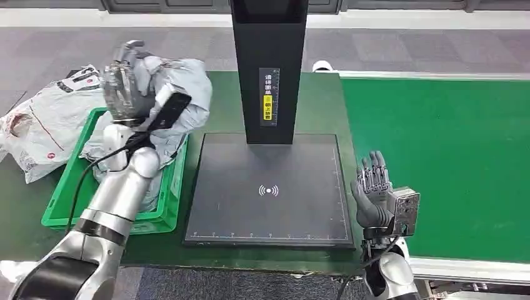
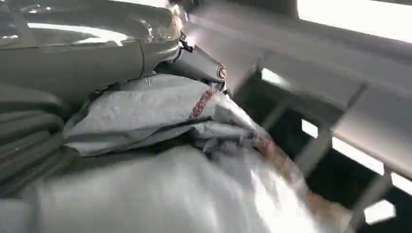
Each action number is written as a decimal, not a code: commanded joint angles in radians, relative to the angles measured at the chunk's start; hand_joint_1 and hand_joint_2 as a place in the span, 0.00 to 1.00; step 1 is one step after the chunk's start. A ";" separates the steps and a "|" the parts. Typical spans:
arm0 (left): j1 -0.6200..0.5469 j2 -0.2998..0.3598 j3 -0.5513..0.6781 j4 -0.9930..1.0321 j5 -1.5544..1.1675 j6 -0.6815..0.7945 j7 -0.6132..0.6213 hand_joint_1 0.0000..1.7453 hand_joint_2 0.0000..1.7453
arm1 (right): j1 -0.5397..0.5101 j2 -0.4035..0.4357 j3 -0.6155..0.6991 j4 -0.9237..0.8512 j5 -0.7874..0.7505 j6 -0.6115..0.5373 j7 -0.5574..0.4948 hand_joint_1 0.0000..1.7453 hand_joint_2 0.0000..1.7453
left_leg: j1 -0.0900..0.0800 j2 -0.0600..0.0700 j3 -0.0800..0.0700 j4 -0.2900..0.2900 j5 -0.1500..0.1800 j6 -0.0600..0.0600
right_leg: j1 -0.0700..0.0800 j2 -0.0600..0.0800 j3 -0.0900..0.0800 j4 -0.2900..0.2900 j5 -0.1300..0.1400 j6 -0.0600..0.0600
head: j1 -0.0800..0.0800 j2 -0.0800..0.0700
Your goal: Moved the parcel from conveyor to table for the left to box.
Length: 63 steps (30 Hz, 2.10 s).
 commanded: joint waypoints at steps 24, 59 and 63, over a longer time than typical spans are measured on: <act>0.027 0.228 0.041 0.696 0.090 -0.834 -0.067 0.00 1.00 | -0.054 -0.003 -0.051 0.070 0.024 0.101 0.058 0.00 1.00 | -0.002 0.004 0.003 -0.002 -0.001 -0.001 | -0.002 0.003 0.000 -0.002 0.001 -0.001 | 0.000 0.000; 0.010 0.134 0.129 0.198 0.624 -0.486 0.067 0.00 1.00 | -0.099 -0.042 -0.032 0.098 0.061 0.051 0.086 0.00 1.00 | 0.001 -0.005 0.002 0.000 0.001 -0.002 | 0.002 -0.006 0.003 -0.002 0.000 -0.003 | 0.000 0.000; 0.042 0.083 0.171 0.119 0.802 -0.637 -0.023 0.00 1.00 | -0.136 -0.025 -0.025 0.109 0.087 0.012 0.046 0.00 1.00 | 0.000 -0.005 0.000 0.000 0.001 -0.002 | 0.001 -0.006 0.002 -0.002 -0.001 -0.003 | 0.000 0.000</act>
